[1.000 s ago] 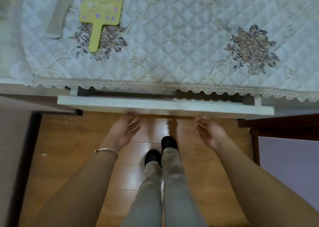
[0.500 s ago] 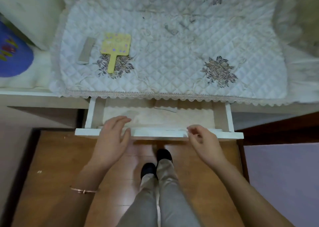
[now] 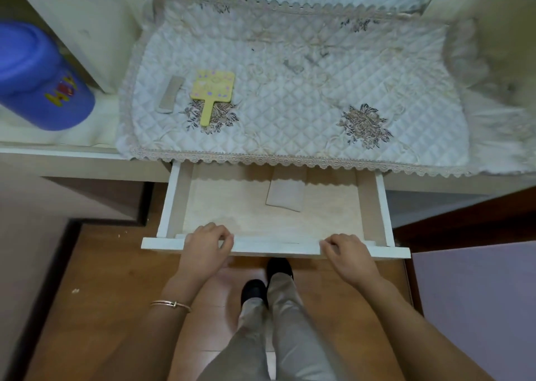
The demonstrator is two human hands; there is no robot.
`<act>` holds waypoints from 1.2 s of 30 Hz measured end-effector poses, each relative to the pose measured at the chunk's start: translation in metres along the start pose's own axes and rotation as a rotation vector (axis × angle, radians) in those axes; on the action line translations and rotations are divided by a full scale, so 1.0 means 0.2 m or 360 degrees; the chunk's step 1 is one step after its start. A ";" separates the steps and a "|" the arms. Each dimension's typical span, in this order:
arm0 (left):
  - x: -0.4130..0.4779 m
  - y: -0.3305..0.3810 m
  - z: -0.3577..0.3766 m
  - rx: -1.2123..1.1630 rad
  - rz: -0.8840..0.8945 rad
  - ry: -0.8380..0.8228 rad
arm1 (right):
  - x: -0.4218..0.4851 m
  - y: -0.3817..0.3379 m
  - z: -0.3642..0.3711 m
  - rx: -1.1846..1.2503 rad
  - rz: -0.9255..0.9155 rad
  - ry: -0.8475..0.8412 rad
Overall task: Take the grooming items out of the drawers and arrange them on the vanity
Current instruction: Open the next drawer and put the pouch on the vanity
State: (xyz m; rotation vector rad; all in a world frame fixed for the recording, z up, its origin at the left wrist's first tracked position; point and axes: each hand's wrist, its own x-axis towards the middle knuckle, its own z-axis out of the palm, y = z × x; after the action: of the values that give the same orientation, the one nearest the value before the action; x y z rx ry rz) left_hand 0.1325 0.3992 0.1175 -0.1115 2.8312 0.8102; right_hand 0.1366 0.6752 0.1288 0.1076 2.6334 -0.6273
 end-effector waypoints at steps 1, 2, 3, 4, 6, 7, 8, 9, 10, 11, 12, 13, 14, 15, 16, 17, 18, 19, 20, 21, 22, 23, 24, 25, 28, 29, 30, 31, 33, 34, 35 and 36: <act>-0.03 -0.01 0.01 0.0011 -0.0015 -0.0012 | -0.03 0.01 0.02 -0.0003 0.0011 -0.0001; -0.06 -0.01 0.01 0.0013 -0.0033 -0.0035 | -0.06 0.02 0.03 -0.0006 0.0019 0.0000; -0.08 -0.01 0.02 0.0009 -0.0043 -0.0061 | -0.08 0.03 0.05 -0.0011 0.0033 -0.0002; -0.11 -0.02 0.03 0.0000 -0.0043 -0.0081 | -0.10 0.04 0.07 -0.0019 0.0049 -0.0010; -0.17 -0.03 0.04 -0.0019 -0.0044 -0.0123 | -0.15 0.04 0.09 -0.0032 0.0074 -0.0049; -0.20 -0.04 0.05 -0.0019 -0.0055 -0.0151 | -0.18 0.04 0.10 -0.0033 0.0083 -0.0074; -0.23 -0.05 0.06 -0.0013 -0.0066 -0.0176 | -0.20 0.05 0.12 -0.0029 0.0090 -0.0094; -0.25 -0.05 0.07 -0.0002 -0.0074 -0.0190 | -0.22 0.05 0.13 -0.0019 0.0101 -0.0111; -0.27 -0.06 0.08 0.0013 -0.0086 -0.0200 | -0.24 0.05 0.14 -0.0012 0.0115 -0.0124; -0.29 -0.07 0.09 0.0037 -0.0105 -0.0211 | -0.25 0.06 0.16 -0.0007 0.0132 -0.0140; -0.31 -0.07 0.10 0.0066 -0.0125 -0.0226 | -0.26 0.06 0.17 0.0002 0.0149 -0.0161; -0.33 -0.07 0.11 0.0092 -0.0146 -0.0239 | -0.27 0.07 0.18 0.0020 0.0164 -0.0186; -0.34 -0.06 0.12 0.0109 -0.0162 -0.0243 | -0.28 0.07 0.19 0.0034 0.0170 -0.0205; -0.35 -0.06 0.12 0.0119 -0.0168 -0.0243 | -0.29 0.08 0.19 0.0043 0.0172 -0.0216; -0.35 -0.06 0.12 0.0125 -0.0166 -0.0243 | -0.29 0.08 0.19 0.0048 0.0170 -0.0219; -0.36 -0.06 0.12 0.0133 -0.0168 -0.0253 | -0.29 0.08 0.19 0.0054 0.0168 -0.0223; -0.35 -0.06 0.12 0.0139 -0.0172 -0.0271 | -0.29 0.09 0.19 0.0062 0.0164 -0.0227; -0.35 -0.07 0.12 0.0137 -0.0179 -0.0287 | -0.29 0.09 0.19 0.0064 0.0164 -0.0242; -0.35 -0.07 0.12 0.0119 -0.0187 -0.0284 | -0.28 0.09 0.19 0.0063 0.0162 -0.0257; -0.34 -0.08 0.12 0.0090 -0.0203 -0.0275 | -0.27 0.08 0.19 0.0060 0.0171 -0.0280; -0.33 -0.08 0.12 0.0065 -0.0216 -0.0268 | -0.26 0.08 0.19 0.0058 0.0179 -0.0302; -0.32 -0.09 0.12 0.0054 -0.0223 -0.0264 | -0.24 0.08 0.18 0.0055 0.0203 -0.0339; -0.32 -0.10 0.12 0.0055 -0.0231 -0.0247 | -0.22 0.08 0.18 0.0061 0.0224 -0.0378; -0.31 -0.10 0.12 0.0065 -0.0247 -0.0211 | -0.19 0.08 0.18 0.0076 0.0242 -0.0412; -0.31 -0.12 0.14 0.0169 -0.0206 -0.0019 | -0.07 0.03 0.18 0.0290 0.0300 -0.0382; -0.31 -0.12 0.14 0.0223 -0.0188 0.0018 | -0.02 0.00 0.18 0.0427 0.0382 -0.0340; -0.31 -0.11 0.14 0.0268 -0.0182 0.0037 | 0.03 -0.03 0.19 0.0583 0.0484 -0.0286; -0.31 -0.10 0.14 0.0298 -0.0199 0.0032 | 0.09 -0.06 0.20 0.0726 0.0597 -0.0236; -0.31 -0.09 0.14 0.0308 -0.0245 0.0005 | 0.19 -0.11 0.24 0.0878 0.0763 -0.0138; -0.30 -0.09 0.14 0.0294 -0.0272 -0.0015 | 0.23 -0.13 0.27 0.0897 0.0819 -0.0079; -0.30 -0.08 0.13 0.0263 -0.0298 -0.0041 | 0.27 -0.16 0.29 0.0905 0.0869 -0.0007; -0.30 -0.08 0.13 0.0224 -0.0322 -0.0064 | 0.31 -0.19 0.31 0.0902 0.0915 0.0070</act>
State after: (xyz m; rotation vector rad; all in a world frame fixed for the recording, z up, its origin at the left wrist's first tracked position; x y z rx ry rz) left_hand 0.1981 0.4009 0.0992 -0.3497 2.7707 0.5624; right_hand 0.0979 0.6128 0.0689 1.0050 2.2130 -1.1250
